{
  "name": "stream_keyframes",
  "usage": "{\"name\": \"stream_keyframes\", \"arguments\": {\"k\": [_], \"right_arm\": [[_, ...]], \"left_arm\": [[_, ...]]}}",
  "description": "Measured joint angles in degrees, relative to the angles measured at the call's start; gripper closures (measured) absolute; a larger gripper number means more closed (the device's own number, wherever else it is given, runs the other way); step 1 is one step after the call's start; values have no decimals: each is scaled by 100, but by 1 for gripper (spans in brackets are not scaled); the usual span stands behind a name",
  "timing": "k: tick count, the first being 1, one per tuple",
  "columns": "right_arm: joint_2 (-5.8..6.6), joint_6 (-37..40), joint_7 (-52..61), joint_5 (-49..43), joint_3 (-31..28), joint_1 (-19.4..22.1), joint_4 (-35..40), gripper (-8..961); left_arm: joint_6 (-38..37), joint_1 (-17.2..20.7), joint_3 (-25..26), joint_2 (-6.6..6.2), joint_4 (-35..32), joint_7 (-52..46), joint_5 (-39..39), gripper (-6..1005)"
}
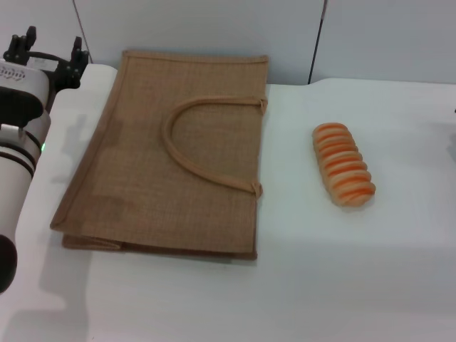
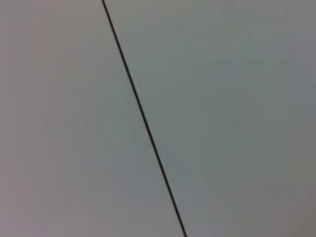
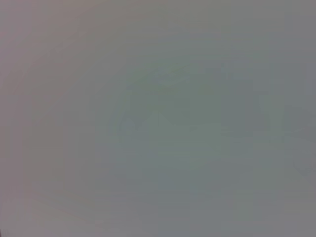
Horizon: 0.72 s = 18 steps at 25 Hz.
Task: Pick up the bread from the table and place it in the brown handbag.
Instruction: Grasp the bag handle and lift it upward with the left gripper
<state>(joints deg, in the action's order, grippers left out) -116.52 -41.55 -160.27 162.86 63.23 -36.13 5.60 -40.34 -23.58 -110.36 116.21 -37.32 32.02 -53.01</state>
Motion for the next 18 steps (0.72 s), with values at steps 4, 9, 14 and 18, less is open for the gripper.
{"name": "stream_keyframes", "arguments": {"k": [4, 9, 14, 18], "right_arm": [[-10, 19, -8, -6, 39, -13, -14, 102], [2, 48, -9, -9, 57, -68, -15, 102], [-1, 9, -9, -8, 44, -63, 23, 102], [2, 7, -12, 16, 0, -16, 28, 103]], "left_arm": [[-117, 70, 2, 16, 13, -3, -9, 264], [-472, 199, -163, 57, 12, 4, -25, 265], [-482, 195, -224, 58, 38, 0, -26, 264], [-455, 112, -301, 57, 92, -9, -32, 264]]}}
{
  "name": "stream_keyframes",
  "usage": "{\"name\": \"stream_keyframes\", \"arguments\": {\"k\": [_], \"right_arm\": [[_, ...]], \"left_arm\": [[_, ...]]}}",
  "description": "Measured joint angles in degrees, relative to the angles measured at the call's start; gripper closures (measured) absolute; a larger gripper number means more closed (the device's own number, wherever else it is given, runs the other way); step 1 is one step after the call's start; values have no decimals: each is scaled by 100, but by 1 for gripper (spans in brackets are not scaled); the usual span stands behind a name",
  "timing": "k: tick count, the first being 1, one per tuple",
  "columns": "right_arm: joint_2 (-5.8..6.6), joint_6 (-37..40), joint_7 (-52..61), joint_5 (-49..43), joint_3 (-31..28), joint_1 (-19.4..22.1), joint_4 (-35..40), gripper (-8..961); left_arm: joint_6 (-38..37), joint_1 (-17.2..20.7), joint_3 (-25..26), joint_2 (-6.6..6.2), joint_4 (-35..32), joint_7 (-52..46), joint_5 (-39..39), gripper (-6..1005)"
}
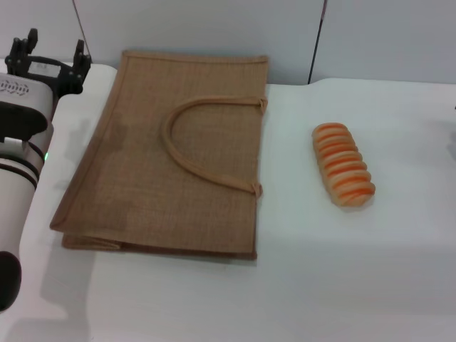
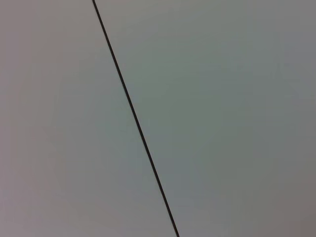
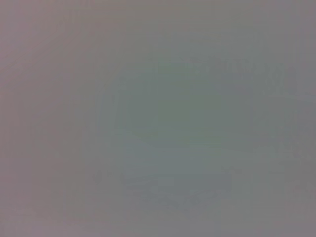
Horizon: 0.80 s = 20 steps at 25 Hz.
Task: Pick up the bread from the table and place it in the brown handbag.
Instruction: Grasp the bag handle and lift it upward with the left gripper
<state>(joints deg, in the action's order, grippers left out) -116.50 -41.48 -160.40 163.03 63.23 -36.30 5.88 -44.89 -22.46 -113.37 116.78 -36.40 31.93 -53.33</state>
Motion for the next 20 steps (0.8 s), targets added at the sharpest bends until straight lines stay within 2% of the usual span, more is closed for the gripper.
{"name": "stream_keyframes", "arguments": {"k": [8, 16, 19, 20], "right_arm": [[-8, -5, -1, -11, 19, 31, 0, 103], [-13, -10, 8, -15, 49, 18, -33, 103], [-12, 1, 12, -17, 49, 28, -35, 103], [-9, 10, 11, -18, 49, 28, -35, 103]], "left_arm": [[200, 23, 4, -22, 22, -422, -3, 270], [243, -15, 14, -6, 162, -436, -3, 274], [386, -15, 26, -20, 86, -489, -3, 275], [711, -15, 50, -53, -77, -559, -2, 275]]}}
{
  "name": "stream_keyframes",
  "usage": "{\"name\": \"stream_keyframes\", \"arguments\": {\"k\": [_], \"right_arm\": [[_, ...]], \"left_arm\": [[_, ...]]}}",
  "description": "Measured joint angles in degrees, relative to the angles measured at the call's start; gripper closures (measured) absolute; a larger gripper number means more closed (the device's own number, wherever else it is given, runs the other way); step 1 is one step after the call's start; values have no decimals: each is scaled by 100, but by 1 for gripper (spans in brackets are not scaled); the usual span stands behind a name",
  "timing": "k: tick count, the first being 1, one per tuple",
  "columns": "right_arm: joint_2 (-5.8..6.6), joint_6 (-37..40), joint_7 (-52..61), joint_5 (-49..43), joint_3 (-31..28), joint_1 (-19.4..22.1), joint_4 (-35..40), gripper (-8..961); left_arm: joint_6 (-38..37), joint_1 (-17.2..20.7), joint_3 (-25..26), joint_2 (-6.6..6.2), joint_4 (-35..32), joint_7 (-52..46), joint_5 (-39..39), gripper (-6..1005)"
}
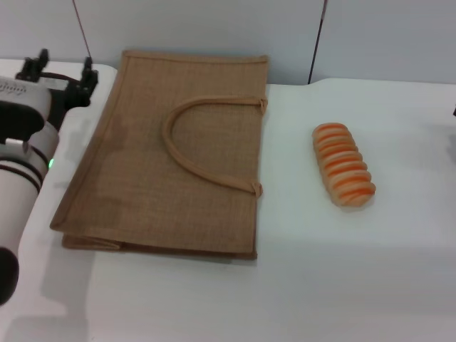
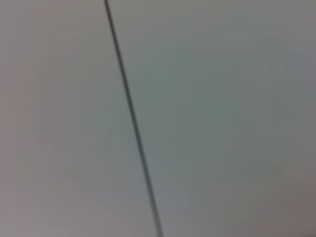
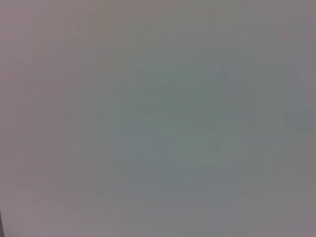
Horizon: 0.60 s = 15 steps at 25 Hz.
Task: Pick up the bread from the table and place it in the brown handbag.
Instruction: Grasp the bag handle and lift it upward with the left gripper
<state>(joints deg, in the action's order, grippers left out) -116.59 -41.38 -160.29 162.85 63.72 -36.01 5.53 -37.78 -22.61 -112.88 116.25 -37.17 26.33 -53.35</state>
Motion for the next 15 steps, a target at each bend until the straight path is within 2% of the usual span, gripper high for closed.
{"name": "stream_keyframes", "arguments": {"k": [3, 6, 10, 11, 12, 13, 15], "right_arm": [[5, 17, -6, -7, 0, -1, 0, 103], [5, 24, -9, -8, 4, -18, -1, 102], [5, 29, -11, -8, 10, -27, 0, 102], [5, 30, -11, -9, 10, -31, 0, 102], [4, 31, -11, -8, 10, -36, 0, 102], [3, 31, -12, -8, 10, -40, 0, 102], [-1, 32, -12, -8, 9, -49, 0, 102]], "left_arm": [[732, 1, 35, -98, -369, 0, 1, 276], [1804, -6, 148, -293, -906, 22, 5, 276], [3600, 8, 722, -549, -1839, 73, 54, 277], [4004, 7, 922, -575, -2000, 118, 61, 277], [4869, -18, 1374, -594, -2256, 271, 69, 278], [4869, -18, 1374, -594, -2256, 271, 69, 278], [5777, -78, 1951, -549, -2453, 573, 71, 279]]}}
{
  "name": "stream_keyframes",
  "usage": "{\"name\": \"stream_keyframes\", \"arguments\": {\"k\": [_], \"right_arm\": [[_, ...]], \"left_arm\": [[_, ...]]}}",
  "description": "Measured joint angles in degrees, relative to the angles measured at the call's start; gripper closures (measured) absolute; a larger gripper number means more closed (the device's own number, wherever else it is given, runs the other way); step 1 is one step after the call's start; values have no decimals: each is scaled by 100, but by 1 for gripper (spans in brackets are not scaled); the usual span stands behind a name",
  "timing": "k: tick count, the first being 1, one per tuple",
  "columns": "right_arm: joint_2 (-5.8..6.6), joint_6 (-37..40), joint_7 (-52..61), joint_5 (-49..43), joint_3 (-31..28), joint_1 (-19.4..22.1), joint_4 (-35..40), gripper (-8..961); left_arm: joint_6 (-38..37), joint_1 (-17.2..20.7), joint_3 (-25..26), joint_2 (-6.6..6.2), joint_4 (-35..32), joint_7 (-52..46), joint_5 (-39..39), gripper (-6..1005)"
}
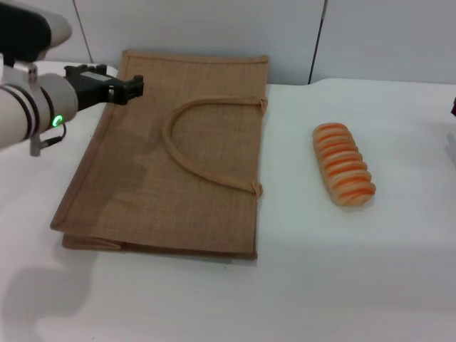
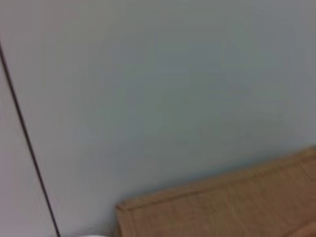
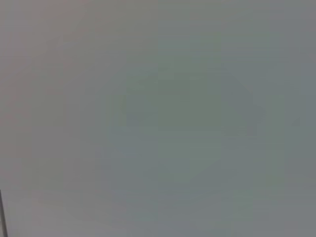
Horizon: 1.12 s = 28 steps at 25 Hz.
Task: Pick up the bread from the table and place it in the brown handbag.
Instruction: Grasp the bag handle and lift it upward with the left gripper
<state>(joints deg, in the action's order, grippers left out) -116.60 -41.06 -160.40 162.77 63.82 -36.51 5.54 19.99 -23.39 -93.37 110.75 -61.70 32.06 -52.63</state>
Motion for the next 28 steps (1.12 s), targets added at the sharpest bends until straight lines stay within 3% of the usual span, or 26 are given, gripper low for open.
{"name": "stream_keyframes", "arguments": {"k": [8, 13, 15, 22, 28], "right_arm": [[5, 2, 25, 1, -1, -41, 0, 102], [0, 3, 37, 0, -1, -98, 0, 102], [-1, 2, 39, -4, 9, -135, 0, 102], [-3, 2, 48, -11, 49, -152, 0, 103], [-15, -25, 51, -9, 52, -168, 1, 103]], "left_arm": [[2327, -306, 1514, 128, -608, 511, 602, 283], [3458, -829, 2124, 131, -620, 469, 1503, 286], [4063, -1220, 2471, 131, -499, 467, 2005, 287], [4491, -1576, 2674, 151, -229, 454, 2196, 292], [4151, -1711, 2681, 389, 76, 500, 2161, 295]]}}
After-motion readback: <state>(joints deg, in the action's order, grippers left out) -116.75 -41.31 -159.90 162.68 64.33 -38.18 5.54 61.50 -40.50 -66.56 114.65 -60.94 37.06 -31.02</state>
